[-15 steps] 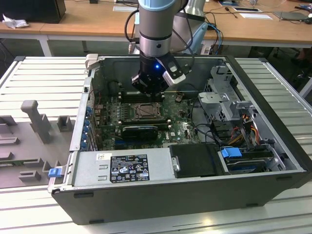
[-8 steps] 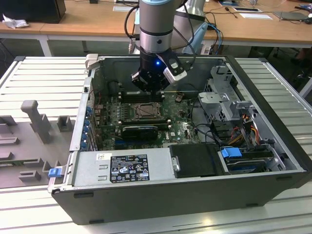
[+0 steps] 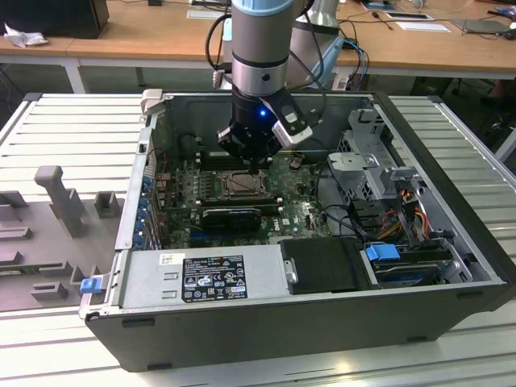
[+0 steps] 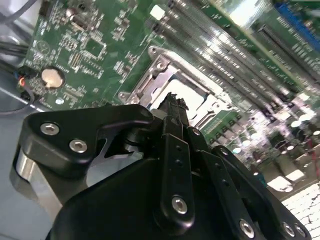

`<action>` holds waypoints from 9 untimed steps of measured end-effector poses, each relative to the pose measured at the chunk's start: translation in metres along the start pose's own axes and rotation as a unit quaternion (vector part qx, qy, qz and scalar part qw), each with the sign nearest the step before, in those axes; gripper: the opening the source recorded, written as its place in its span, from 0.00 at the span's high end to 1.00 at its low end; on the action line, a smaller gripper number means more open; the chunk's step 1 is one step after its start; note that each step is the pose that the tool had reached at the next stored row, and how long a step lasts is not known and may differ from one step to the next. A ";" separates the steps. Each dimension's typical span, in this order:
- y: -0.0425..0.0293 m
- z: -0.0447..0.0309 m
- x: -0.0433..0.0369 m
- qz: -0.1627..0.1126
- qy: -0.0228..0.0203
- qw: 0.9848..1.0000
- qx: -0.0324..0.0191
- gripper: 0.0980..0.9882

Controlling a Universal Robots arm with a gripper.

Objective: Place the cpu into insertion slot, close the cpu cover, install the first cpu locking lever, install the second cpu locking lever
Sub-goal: 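Install the second cpu locking lever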

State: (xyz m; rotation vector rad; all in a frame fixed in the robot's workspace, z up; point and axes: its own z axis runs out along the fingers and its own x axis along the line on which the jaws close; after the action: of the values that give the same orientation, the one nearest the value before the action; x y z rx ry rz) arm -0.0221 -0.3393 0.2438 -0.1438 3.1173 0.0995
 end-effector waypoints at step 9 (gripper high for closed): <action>-0.0232 0.0047 0.0031 0.001 0.019 1.000 -0.003 0.99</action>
State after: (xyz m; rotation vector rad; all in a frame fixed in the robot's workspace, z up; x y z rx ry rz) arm -0.0230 -0.3623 0.2375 -0.1436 3.1546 0.1085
